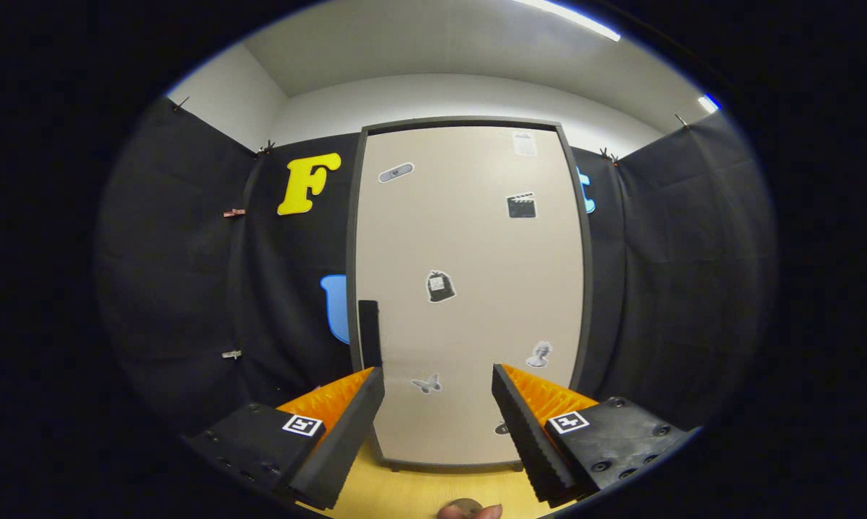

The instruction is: Open the shoe cabinet door, grab the shoes and put them into the shoe cabinet, then close the shoe cabinet door.

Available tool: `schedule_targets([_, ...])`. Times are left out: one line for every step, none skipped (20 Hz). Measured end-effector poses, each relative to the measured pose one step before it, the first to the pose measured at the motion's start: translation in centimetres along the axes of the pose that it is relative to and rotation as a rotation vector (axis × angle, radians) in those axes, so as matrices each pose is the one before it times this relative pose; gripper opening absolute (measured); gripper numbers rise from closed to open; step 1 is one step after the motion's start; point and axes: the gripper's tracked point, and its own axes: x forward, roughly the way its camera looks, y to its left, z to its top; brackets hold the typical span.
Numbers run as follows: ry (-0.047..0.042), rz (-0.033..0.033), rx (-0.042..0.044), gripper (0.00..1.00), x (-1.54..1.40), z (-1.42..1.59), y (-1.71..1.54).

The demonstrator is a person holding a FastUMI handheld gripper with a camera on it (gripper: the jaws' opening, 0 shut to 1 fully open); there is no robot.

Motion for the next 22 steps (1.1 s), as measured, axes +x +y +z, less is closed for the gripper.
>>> schedule_targets([0.00541,0.01002,0.00932,0.98,0.854,-0.246,1.028])
schedule_targets([0.00261,0.0074,0.00562,0.97,1.009,-0.224,0.878])
schedule_targets([0.00716,0.00116,0.00164,0.98,1.194,-0.38,0.753])
schedule_targets([0.00678,0.00109,-0.00034,0.98,1.172,-0.501,0.772])
schedule_targets([0.00997,-0.00049,0.00132,0.98,1.505,-0.378,0.576])
schedule_targets([0.01162,-0.00102,-0.00121,0.98,1.432,-0.649,0.471])
schedule_targets([0.01457,-0.00335,-0.00303,0.98,1.517,-0.704,0.385])
schedule_targets([0.0134,-0.00821,-0.0036,0.98,1.534,-0.699,0.273])
schedule_targets([0.00852,-0.00961,-0.00445,0.98,1.496,-0.555,0.174])
schedule_targets([0.00961,-0.00859,-0.00415,0.98,1.407,-0.509,0.147])
schedule_targets([0.00497,-0.00429,0.00261,0.98,1.186,-0.432,0.266])
schedule_targets([0.00234,-0.00326,0.00723,0.98,1.022,-0.245,0.16])
schedule_targets([-0.00077,-0.00338,0.01349,0.98,0.862,-0.043,0.11])
schedule_targets([-0.00746,-0.01248,0.01433,0.98,0.794,0.086,-0.052])
schedule_targets([-0.0048,-0.00383,0.01225,0.93,0.589,0.073,0.118])
schedule_targets([0.00006,-0.00501,0.00803,0.88,0.61,-0.039,0.132])
schedule_targets([0.01255,-0.01307,0.00143,0.79,0.444,-0.281,-0.078])
schedule_targets([-0.0196,-0.01209,-0.00322,0.74,-0.185,0.285,-0.012])
schedule_targets([-0.00653,0.01837,-0.0065,0.58,0.299,0.288,0.581])
schedule_targets([0.00608,-0.01502,-0.02772,0.56,-0.5,-0.003,-0.024])
schedule_targets([-0.02023,-0.01457,-0.02357,0.47,0.328,-0.051,-0.31])
schedule_targets([0.00851,0.00427,-0.0034,0.39,0.173,-0.201,0.104])
